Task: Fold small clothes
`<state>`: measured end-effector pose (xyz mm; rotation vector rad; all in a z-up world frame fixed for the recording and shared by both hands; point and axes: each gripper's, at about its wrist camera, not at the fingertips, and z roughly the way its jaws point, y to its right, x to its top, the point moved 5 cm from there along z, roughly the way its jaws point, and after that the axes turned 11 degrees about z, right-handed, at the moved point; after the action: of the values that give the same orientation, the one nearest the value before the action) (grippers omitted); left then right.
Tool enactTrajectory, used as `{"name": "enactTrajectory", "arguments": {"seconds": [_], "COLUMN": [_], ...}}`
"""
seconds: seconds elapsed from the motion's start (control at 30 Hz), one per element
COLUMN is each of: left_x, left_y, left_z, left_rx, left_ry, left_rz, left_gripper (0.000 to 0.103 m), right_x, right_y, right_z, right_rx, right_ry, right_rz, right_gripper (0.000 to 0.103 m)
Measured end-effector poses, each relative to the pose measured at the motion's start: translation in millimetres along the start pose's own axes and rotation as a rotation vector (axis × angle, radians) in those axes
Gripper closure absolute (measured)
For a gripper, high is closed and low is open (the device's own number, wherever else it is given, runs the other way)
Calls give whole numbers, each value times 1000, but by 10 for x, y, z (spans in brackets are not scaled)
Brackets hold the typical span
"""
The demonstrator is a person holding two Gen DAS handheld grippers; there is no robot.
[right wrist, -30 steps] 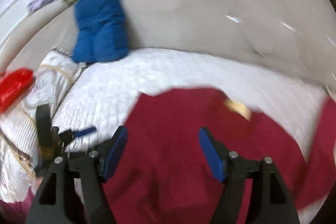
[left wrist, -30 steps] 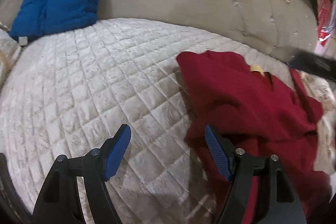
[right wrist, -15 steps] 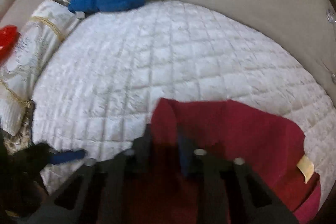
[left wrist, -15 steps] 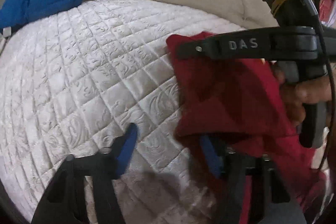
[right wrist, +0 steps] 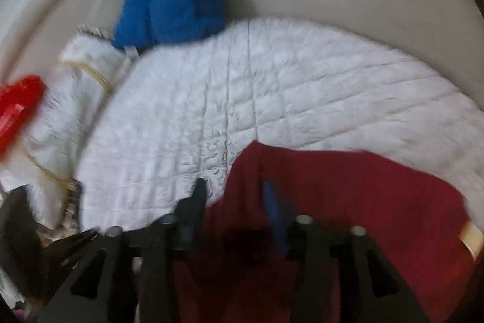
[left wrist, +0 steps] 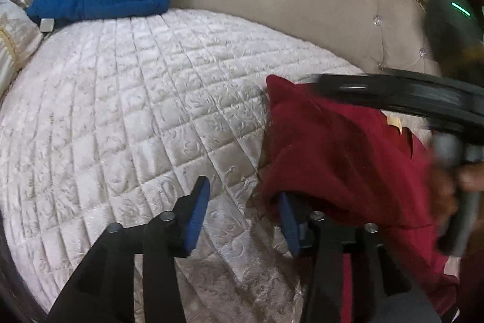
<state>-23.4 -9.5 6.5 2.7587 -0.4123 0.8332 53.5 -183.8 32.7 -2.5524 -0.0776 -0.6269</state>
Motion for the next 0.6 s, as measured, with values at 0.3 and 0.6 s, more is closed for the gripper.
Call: {"name": "enactTrajectory", "arguments": {"seconds": [0.3,0.6], "left_x": [-147,7], "left_y": [22,-169], "left_z": [-135,-494], "left_rx": [101,78], "left_ry": [-40,91], "left_rz": [112,-142], "left_gripper": [73,73], "right_x": [-630,-1107], "right_y": [1517,1863], "right_z": [-1856,-1717], "right_rx": [-344,-347], "right_ry": [144,103], "right_rz": [139,256], "right_gripper": [35,35]}}
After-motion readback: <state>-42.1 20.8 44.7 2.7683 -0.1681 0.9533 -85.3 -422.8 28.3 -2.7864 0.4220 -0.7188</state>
